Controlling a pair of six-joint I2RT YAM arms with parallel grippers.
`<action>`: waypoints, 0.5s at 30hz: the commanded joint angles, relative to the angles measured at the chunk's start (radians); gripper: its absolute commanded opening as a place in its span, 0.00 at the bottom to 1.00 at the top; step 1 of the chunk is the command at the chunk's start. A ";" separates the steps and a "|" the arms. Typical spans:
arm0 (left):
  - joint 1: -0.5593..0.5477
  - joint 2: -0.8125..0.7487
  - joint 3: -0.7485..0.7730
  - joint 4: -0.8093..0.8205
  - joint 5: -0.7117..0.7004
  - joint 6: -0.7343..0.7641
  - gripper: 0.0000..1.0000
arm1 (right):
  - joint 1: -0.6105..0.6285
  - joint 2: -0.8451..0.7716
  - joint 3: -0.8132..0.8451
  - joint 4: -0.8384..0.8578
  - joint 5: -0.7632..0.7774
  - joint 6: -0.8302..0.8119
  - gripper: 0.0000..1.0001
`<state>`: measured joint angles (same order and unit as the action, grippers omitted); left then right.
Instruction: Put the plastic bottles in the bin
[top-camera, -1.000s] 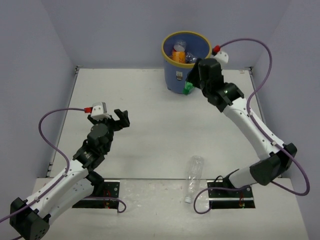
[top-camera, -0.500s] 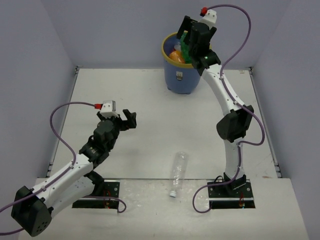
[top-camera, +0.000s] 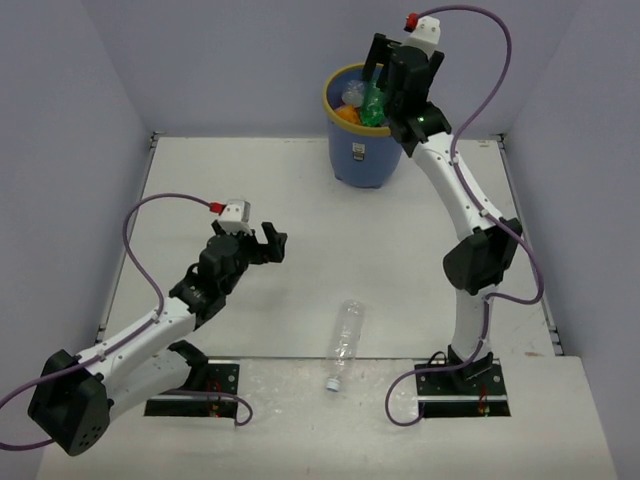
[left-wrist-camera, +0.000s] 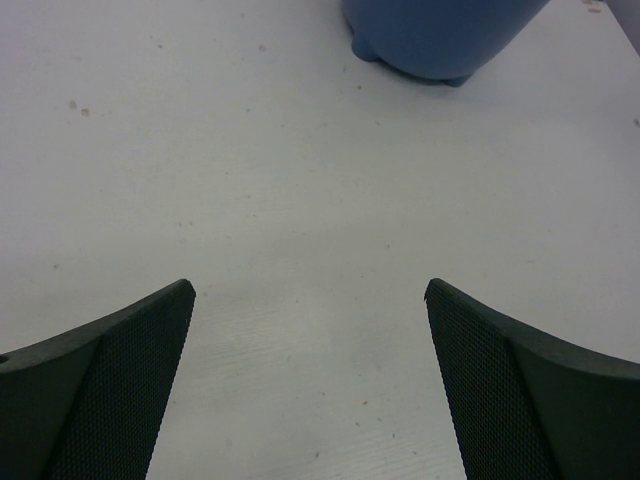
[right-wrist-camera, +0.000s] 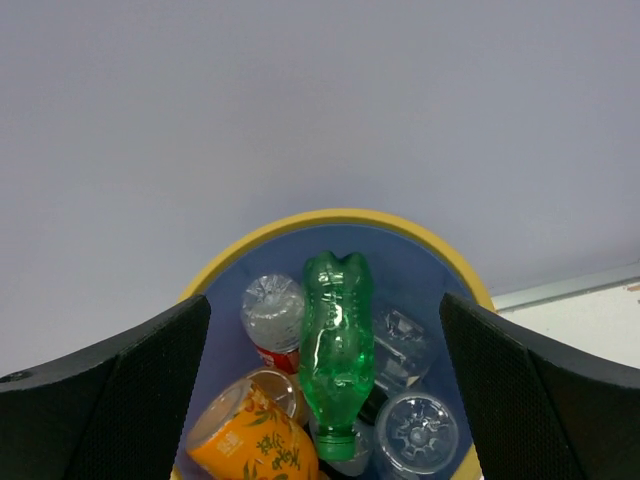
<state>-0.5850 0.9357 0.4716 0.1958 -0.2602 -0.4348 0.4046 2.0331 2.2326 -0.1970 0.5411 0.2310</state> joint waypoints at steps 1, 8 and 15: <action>0.002 0.039 0.057 0.039 0.132 0.019 1.00 | 0.001 -0.181 -0.029 -0.084 -0.039 -0.032 0.99; -0.005 0.100 0.070 0.117 0.455 -0.012 1.00 | -0.002 -0.630 -0.573 -0.173 0.028 0.067 0.99; -0.194 0.145 0.090 0.082 0.418 -0.075 1.00 | -0.005 -1.090 -1.141 -0.167 0.067 0.300 0.99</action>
<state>-0.6697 1.0641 0.5061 0.2663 0.1431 -0.4655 0.4040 1.0946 1.3037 -0.3433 0.5564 0.3761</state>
